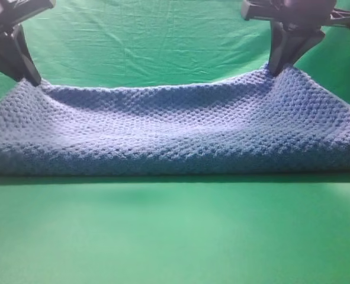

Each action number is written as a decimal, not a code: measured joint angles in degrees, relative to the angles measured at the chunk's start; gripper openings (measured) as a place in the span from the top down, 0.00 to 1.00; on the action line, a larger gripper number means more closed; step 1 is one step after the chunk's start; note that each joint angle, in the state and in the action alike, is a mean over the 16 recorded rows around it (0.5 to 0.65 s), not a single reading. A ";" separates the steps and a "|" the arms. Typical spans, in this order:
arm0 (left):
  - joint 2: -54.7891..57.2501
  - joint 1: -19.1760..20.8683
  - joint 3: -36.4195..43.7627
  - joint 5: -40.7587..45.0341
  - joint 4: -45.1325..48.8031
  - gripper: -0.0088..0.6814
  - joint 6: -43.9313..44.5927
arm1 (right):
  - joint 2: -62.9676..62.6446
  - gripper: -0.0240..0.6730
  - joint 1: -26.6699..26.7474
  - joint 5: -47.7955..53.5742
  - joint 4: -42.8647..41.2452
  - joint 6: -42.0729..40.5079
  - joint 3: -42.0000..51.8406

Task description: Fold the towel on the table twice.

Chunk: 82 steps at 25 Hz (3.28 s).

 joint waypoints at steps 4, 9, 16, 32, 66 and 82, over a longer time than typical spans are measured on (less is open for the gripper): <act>1.35 0.00 -0.22 -0.68 -1.81 0.99 2.41 | 1.20 0.97 -0.02 -1.11 -0.30 -0.06 -0.33; 2.19 0.00 -0.31 -1.35 -2.96 0.99 4.33 | 1.82 0.97 -0.05 -1.92 -0.87 -0.03 -0.35; 2.45 0.00 -0.37 -2.09 -3.55 0.81 6.69 | 1.98 0.87 -0.74 -2.27 -1.68 0.63 -0.35; -6.94 0.00 -0.40 2.70 -2.61 0.25 8.83 | -4.63 0.23 -4.01 5.03 -2.15 3.55 -1.18; -67.82 0.00 6.06 29.28 31.45 0.99 -13.54 | -61.45 0.97 -4.05 24.42 -0.17 0.44 11.31; -92.84 0.00 21.93 29.92 34.40 0.99 -16.60 | -88.99 0.97 -4.05 18.12 6.62 -3.82 32.76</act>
